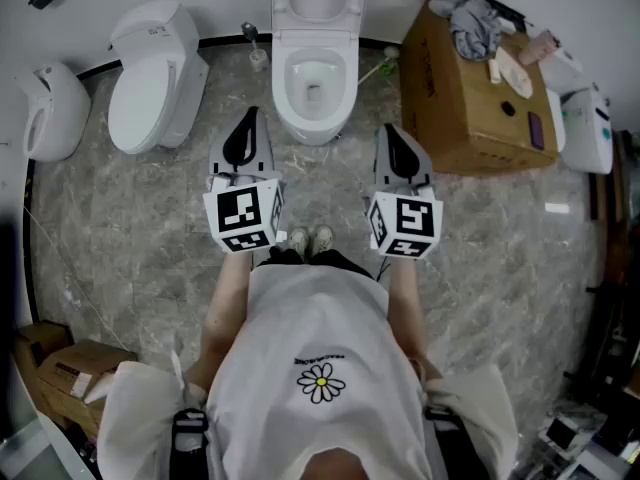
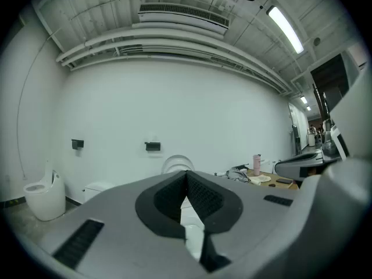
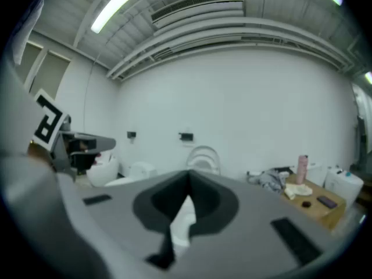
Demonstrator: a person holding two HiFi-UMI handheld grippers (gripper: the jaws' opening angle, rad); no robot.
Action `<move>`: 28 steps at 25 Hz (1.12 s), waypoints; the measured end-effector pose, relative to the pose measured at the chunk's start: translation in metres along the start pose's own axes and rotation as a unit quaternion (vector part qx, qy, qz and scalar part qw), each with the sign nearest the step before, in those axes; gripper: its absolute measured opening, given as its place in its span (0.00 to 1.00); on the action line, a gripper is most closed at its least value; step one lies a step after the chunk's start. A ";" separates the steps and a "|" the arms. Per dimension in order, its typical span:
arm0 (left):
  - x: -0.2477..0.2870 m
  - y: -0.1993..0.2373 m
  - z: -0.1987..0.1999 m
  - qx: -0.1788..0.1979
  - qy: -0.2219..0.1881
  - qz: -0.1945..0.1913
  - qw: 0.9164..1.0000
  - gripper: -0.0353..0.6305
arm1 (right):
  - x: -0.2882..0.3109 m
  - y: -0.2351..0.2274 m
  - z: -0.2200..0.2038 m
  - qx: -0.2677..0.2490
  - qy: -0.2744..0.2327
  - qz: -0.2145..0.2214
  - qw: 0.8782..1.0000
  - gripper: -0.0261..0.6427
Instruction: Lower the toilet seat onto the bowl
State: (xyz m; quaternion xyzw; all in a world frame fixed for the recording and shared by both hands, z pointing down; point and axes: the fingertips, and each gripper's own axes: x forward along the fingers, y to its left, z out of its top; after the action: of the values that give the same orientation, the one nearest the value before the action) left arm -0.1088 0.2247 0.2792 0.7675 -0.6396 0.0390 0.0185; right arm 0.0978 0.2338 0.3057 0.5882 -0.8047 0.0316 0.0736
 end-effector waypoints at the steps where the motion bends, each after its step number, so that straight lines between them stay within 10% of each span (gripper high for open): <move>1: 0.001 0.001 -0.002 0.001 0.002 -0.001 1.000 0.09 | 0.001 0.001 -0.001 0.000 0.000 0.000 1.000 0.08; 28: 0.046 0.027 -0.018 -0.016 -0.005 0.065 0.998 0.09 | 0.058 -0.015 -0.032 0.014 0.016 0.063 0.998 0.08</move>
State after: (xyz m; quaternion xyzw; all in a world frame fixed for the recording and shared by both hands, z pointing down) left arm -0.1280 0.1758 0.3006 0.7243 -0.6886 0.0260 0.0249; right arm 0.0978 0.1786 0.3455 0.5368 -0.8383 0.0566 0.0765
